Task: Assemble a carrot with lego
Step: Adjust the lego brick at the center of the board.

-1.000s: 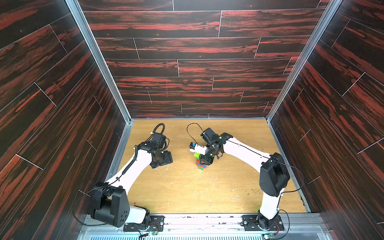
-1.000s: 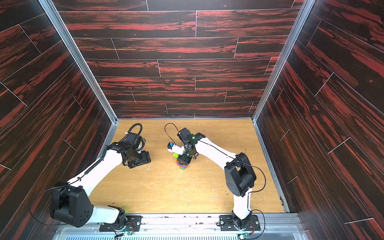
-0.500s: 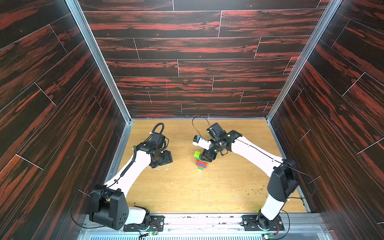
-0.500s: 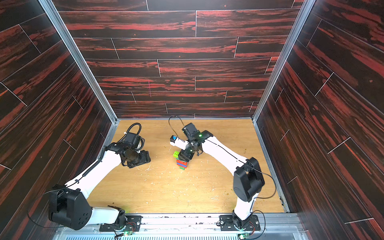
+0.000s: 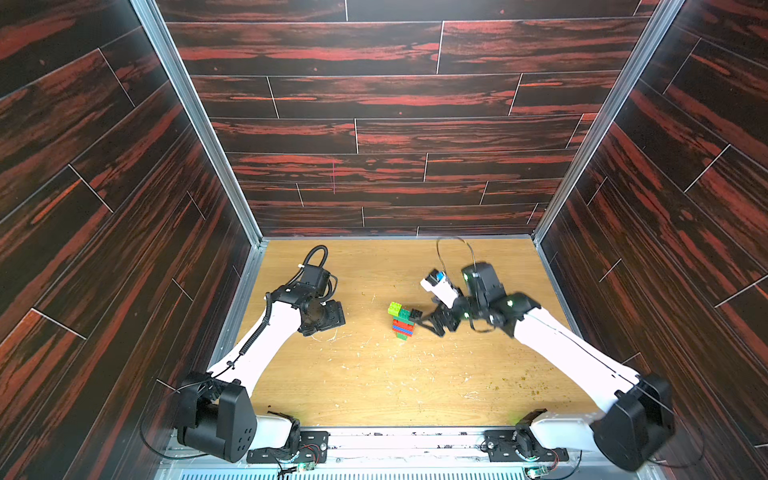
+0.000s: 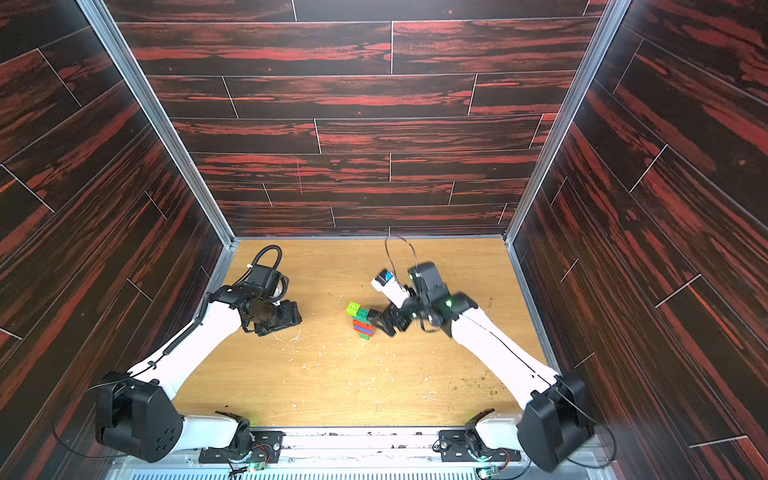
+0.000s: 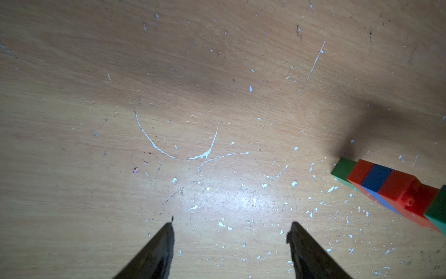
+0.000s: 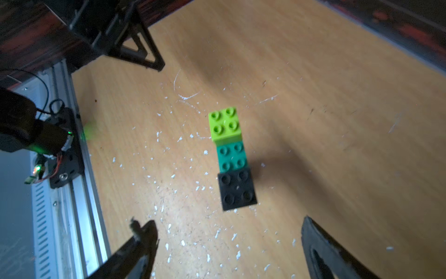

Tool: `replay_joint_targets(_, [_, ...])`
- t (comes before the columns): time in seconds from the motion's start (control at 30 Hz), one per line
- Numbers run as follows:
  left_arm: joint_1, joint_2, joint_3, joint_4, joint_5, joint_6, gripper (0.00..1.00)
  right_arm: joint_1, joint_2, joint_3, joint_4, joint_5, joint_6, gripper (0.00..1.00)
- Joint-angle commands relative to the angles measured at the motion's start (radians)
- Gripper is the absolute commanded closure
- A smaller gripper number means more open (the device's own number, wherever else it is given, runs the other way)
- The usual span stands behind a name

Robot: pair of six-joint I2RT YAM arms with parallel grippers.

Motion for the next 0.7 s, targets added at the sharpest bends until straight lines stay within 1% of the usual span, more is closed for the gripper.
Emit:
replay_joint_targets(0.0, [0.005,-0.016,0.006,0.000,-0.011,0.009,0.24,0.000,-0.066,-0.121,0.223,-0.083,0.088,0.06])
replay_joint_targets(0.13, [0.006,-0.009,0.001,0.010,-0.014,0.006,0.24,0.001,-0.133,-0.334,0.525,-0.103,0.141,0.05])
replay_joint_targets(0.2, [0.006,-0.007,0.000,0.017,-0.014,0.003,0.24,0.013,-0.122,-0.389,0.618,-0.073,0.135,0.05])
replay_joint_targets(0.3, [0.006,-0.003,-0.006,0.025,-0.014,0.001,0.24,0.023,-0.069,-0.426,0.711,-0.027,0.135,0.05])
replay_joint_targets(0.4, [0.005,-0.001,-0.010,0.029,-0.017,0.001,0.24,0.026,-0.012,-0.484,0.886,-0.004,0.152,0.06])
replay_joint_targets(0.43, [0.005,-0.001,-0.011,0.030,-0.020,0.003,0.24,0.027,0.012,-0.494,0.930,0.034,0.156,0.06])
replay_joint_targets(0.5, [0.005,0.000,-0.012,0.031,-0.023,0.004,0.24,0.040,0.065,-0.511,1.027,0.064,0.160,0.08])
replay_joint_targets(0.6, [0.005,0.002,-0.008,0.031,-0.026,0.007,0.24,0.071,0.128,-0.529,1.123,0.114,0.154,0.09])
replay_joint_targets(0.67, [0.005,0.002,-0.007,0.030,-0.030,0.009,0.24,0.078,0.163,-0.538,1.170,0.123,0.155,0.10])
